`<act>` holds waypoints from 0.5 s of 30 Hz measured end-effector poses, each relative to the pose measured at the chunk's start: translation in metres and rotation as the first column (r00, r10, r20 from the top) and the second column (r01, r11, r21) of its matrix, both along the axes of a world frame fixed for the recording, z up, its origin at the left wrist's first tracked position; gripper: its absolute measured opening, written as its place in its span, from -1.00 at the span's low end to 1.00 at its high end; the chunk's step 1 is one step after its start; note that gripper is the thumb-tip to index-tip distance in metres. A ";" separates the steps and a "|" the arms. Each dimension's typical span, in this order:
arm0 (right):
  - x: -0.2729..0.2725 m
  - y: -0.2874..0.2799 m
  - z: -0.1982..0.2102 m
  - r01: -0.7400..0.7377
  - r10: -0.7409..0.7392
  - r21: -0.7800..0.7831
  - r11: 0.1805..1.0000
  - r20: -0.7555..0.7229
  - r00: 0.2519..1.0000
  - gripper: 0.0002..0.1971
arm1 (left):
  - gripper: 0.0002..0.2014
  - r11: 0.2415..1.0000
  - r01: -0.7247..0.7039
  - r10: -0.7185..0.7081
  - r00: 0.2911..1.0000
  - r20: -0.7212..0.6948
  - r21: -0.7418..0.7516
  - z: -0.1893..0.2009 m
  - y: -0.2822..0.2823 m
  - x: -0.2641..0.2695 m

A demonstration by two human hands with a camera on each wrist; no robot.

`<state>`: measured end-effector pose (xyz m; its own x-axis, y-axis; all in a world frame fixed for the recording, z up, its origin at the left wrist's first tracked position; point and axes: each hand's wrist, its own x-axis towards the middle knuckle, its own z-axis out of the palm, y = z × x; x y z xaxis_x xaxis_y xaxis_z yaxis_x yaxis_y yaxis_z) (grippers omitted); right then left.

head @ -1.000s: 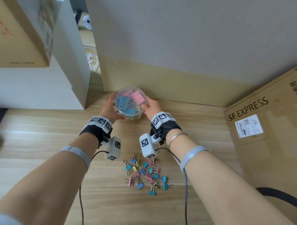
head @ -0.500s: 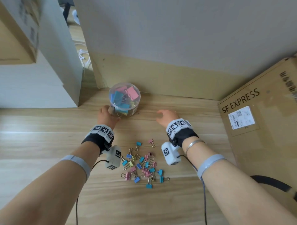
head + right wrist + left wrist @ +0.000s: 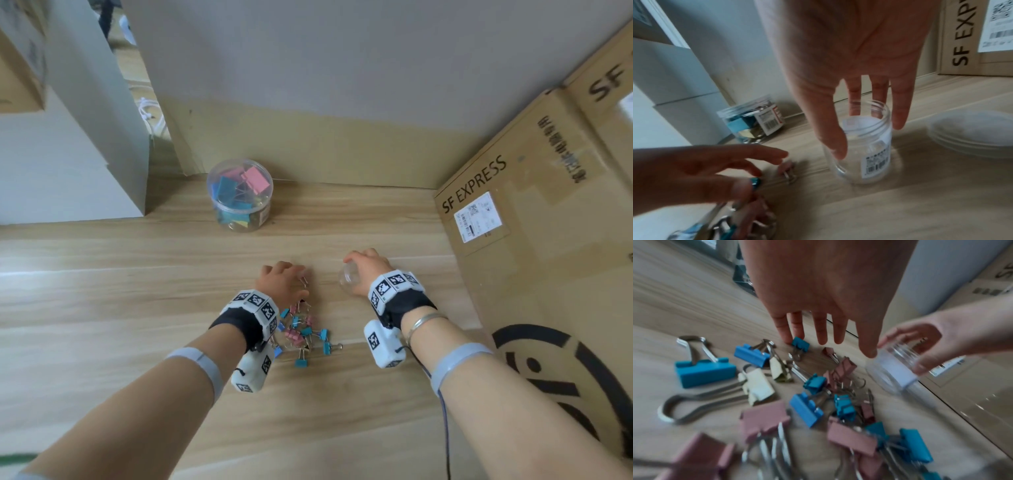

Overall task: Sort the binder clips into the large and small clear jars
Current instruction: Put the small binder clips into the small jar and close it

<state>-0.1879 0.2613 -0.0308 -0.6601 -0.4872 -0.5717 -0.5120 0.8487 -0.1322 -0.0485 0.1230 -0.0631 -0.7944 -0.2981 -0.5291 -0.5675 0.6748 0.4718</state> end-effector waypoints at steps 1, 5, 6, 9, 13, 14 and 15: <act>0.005 -0.003 0.002 -0.024 0.025 -0.023 0.999 0.016 1.000 -0.49 | -0.39 1.000 0.029 -0.029 0.999 0.019 -0.010 -0.002 0.003 0.002; 0.021 -0.019 0.003 -0.080 0.083 -0.056 0.995 0.058 0.995 -0.34 | -0.34 0.989 0.135 -0.131 0.989 0.068 -0.056 -0.004 0.008 0.014; 0.025 -0.022 0.002 -0.085 0.089 -0.054 0.995 0.068 0.994 -0.31 | -0.38 0.989 0.138 -0.135 0.989 0.057 -0.061 -0.005 0.008 0.018; 0.034 -0.022 0.003 -0.095 0.100 -0.062 0.994 0.071 0.992 -0.21 | -0.44 0.989 0.129 -0.126 0.991 0.043 -0.072 -0.008 0.006 0.030; 0.048 -0.022 0.014 -0.232 0.217 -0.248 0.941 -0.087 0.972 -0.39 | -0.45 0.989 0.136 -0.134 0.991 0.026 -0.064 -0.006 0.006 0.036; 0.055 -0.023 0.017 -0.291 0.280 -0.280 0.915 -0.078 0.957 -0.50 | -0.42 0.989 0.136 -0.135 0.990 0.032 -0.061 -0.005 0.005 0.036; 0.063 -0.025 0.019 -0.358 0.356 -0.277 0.892 -0.061 0.933 -0.59 | -0.38 0.990 0.133 -0.131 0.990 0.042 -0.053 -0.004 0.004 0.037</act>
